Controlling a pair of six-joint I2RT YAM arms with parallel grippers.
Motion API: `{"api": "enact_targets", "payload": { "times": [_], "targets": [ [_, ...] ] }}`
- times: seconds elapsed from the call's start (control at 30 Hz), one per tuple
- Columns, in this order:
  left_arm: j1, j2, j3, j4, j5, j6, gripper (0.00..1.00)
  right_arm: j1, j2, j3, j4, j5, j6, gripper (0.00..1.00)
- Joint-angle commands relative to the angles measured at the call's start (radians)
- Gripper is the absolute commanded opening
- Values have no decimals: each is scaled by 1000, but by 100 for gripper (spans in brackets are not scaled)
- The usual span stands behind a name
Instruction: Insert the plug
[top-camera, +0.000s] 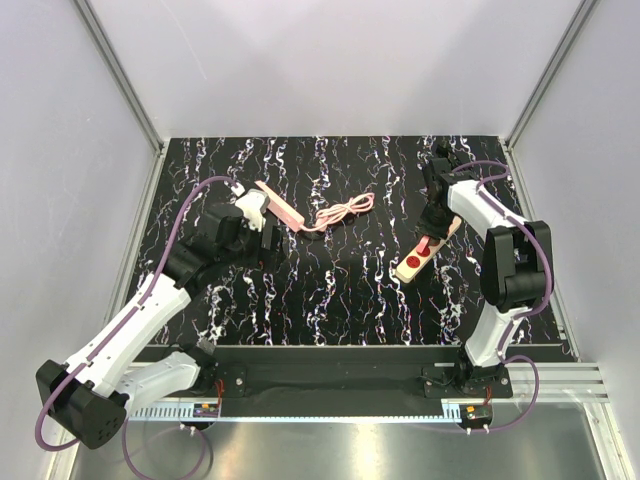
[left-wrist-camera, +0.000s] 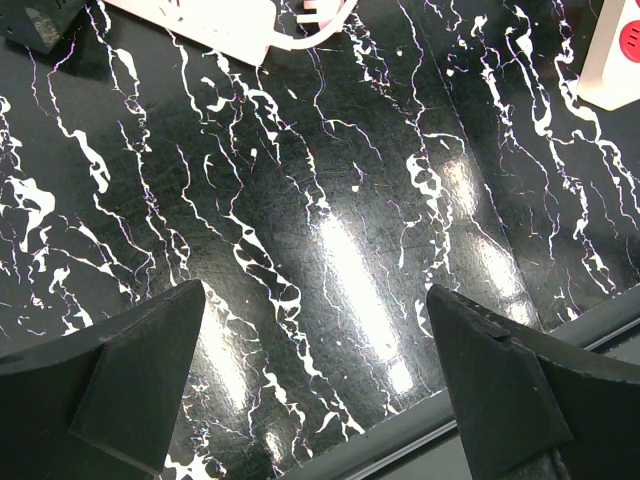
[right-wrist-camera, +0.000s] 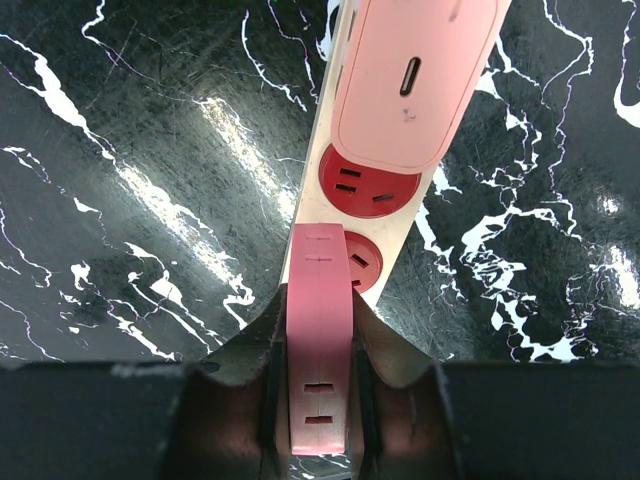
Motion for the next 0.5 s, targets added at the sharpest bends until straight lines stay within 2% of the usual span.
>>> {"api": "enact_targets", "payload": {
  "times": [0.0, 0.13, 0.47],
  "targets": [
    [-3, -19, 2, 36, -17, 17, 99, 11, 82, -102, -113, 69, -67, 0],
    [-3, -16, -1, 36, -18, 17, 99, 10, 85, -127, -87, 49, -76, 0],
    [-3, -10, 0, 37, -43, 17, 99, 11, 79, -148, -93, 119, -89, 0]
  ]
}}
